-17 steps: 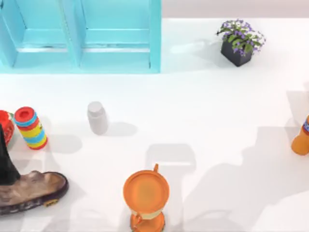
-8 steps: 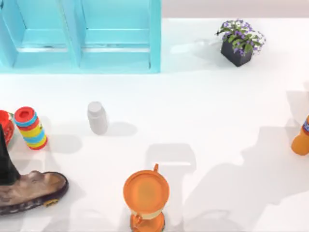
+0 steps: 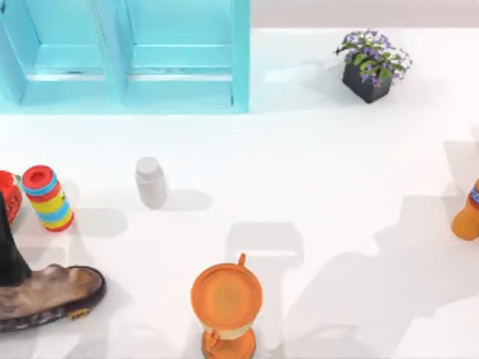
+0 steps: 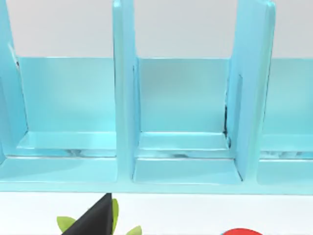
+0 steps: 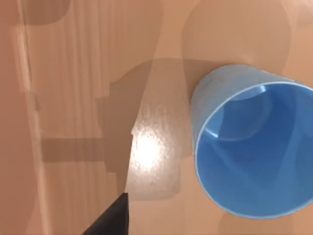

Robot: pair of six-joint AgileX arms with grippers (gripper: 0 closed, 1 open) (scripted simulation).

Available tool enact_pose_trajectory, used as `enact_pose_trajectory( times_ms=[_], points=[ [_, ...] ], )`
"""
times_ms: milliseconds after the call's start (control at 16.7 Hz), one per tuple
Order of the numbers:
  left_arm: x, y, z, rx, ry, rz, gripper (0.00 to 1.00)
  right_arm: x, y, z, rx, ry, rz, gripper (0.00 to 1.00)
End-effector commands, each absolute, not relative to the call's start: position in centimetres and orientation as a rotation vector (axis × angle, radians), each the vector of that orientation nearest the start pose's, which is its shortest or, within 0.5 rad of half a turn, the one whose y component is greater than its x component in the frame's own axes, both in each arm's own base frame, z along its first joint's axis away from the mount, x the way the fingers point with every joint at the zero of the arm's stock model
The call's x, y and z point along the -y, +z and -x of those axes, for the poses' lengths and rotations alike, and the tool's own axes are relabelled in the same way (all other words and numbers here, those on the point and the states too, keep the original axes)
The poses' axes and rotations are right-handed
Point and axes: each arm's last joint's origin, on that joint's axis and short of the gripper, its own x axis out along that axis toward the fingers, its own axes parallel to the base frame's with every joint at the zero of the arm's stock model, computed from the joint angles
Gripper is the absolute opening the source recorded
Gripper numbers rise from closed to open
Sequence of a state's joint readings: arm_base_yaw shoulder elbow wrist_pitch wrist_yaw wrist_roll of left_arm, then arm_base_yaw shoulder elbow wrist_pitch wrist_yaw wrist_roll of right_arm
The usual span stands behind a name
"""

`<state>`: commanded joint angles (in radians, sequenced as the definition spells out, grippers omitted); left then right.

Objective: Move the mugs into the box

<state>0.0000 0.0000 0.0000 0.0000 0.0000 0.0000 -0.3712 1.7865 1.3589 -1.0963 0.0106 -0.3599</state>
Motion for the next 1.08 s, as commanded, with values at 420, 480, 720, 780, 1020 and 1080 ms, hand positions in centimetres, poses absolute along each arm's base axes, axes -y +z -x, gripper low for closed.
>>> enact_pose_trajectory(
  times_ms=[420, 480, 720, 780, 1020, 1080],
  points=[
    [0.1, 16.0, -10.6, 0.0, 0.0, 0.0, 1.0, 11.9, 21.5, -31.4, -1.532, -0.026, 0.013, 1.0],
    [0.1, 16.0, -10.6, 0.0, 0.0, 0.0, 1.0, 12.0, 22.1, -31.5, -1.533, -0.027, 0.011, 1.0],
    [0.1, 16.0, -10.6, 0.0, 0.0, 0.0, 1.0, 12.2, 26.7, -31.9, -1.526, -0.03, 0.017, 1.0],
    [0.1, 16.0, -10.6, 0.0, 0.0, 0.0, 1.0, 12.1, 28.0, -31.8, -1.528, -0.027, 0.018, 1.0],
    [0.1, 16.0, -10.6, 0.0, 0.0, 0.0, 1.0, 11.9, 31.1, -31.4, -1.531, -0.024, 0.017, 1.0],
    [0.1, 16.0, -10.6, 0.0, 0.0, 0.0, 1.0, 11.8, 31.2, -31.3, -1.53, -0.025, 0.016, 1.0]
  ],
)
